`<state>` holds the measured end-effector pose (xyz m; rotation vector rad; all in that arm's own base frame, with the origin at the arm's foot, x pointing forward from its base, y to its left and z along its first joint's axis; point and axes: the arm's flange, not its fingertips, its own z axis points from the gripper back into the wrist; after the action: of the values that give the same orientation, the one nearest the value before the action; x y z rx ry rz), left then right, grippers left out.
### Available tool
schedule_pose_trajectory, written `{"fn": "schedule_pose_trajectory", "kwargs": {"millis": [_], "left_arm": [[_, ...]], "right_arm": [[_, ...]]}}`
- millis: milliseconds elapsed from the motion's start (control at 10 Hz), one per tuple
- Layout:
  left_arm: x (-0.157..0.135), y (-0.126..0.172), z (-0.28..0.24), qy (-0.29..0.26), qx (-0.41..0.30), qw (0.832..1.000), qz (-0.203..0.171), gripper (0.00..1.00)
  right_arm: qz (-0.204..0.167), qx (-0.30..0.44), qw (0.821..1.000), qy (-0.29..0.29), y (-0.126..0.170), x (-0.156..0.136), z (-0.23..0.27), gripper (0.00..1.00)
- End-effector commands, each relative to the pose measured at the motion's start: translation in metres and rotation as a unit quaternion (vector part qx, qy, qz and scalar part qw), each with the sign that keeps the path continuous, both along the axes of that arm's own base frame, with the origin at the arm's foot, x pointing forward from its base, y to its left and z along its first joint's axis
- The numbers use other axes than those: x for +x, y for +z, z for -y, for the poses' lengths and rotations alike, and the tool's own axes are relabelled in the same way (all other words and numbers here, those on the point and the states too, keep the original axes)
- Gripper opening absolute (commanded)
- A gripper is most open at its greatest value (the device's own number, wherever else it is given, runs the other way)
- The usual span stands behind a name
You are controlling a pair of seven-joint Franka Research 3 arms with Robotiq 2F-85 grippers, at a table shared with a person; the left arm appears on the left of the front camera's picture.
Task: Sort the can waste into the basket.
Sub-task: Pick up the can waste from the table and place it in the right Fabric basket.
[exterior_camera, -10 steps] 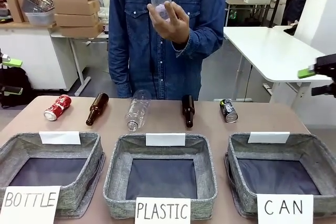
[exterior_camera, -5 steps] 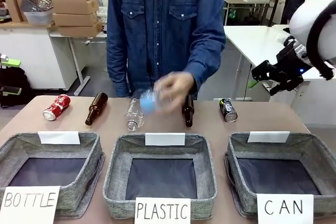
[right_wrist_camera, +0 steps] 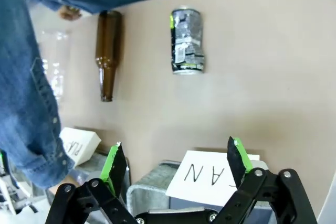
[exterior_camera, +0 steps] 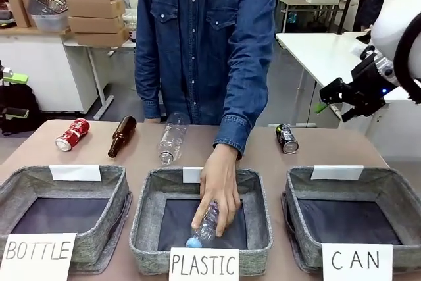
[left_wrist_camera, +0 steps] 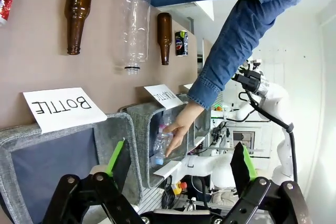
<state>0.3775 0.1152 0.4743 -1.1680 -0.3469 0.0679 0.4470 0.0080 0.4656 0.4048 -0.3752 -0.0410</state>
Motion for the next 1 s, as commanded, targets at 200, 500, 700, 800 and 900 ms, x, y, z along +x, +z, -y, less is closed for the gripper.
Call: {"fn": "schedule_pose_trajectory", "kwargs": {"millis": [200, 500, 700, 800, 900], "left_arm": [[0.0, 0.002, 0.0, -0.003, -0.008, 1.0, 0.014, 1.0], [0.0, 0.002, 0.0, -0.003, -0.008, 1.0, 0.014, 1.0], [0.0, 0.002, 0.0, -0.003, -0.008, 1.0, 0.014, 1.0], [0.0, 0.002, 0.0, -0.003, -0.008, 1.0, 0.014, 1.0], [0.0, 0.002, 0.0, -0.003, -0.008, 1.0, 0.014, 1.0]], "right_arm": [[0.032, 0.026, 0.999, 0.001, -0.005, -0.016, 0.021, 1.0], [0.035, 0.004, 0.999, 0.008, -0.008, 0.008, 0.008, 1.0], [0.023, -0.048, 0.999, 0.01, -0.015, 0.038, -0.017, 1.0], [0.017, -0.075, 0.997, 0.016, -0.022, 0.058, -0.034, 1.0], [0.01, -0.097, 0.995, 0.028, -0.034, 0.081, -0.054, 1.0]]}}
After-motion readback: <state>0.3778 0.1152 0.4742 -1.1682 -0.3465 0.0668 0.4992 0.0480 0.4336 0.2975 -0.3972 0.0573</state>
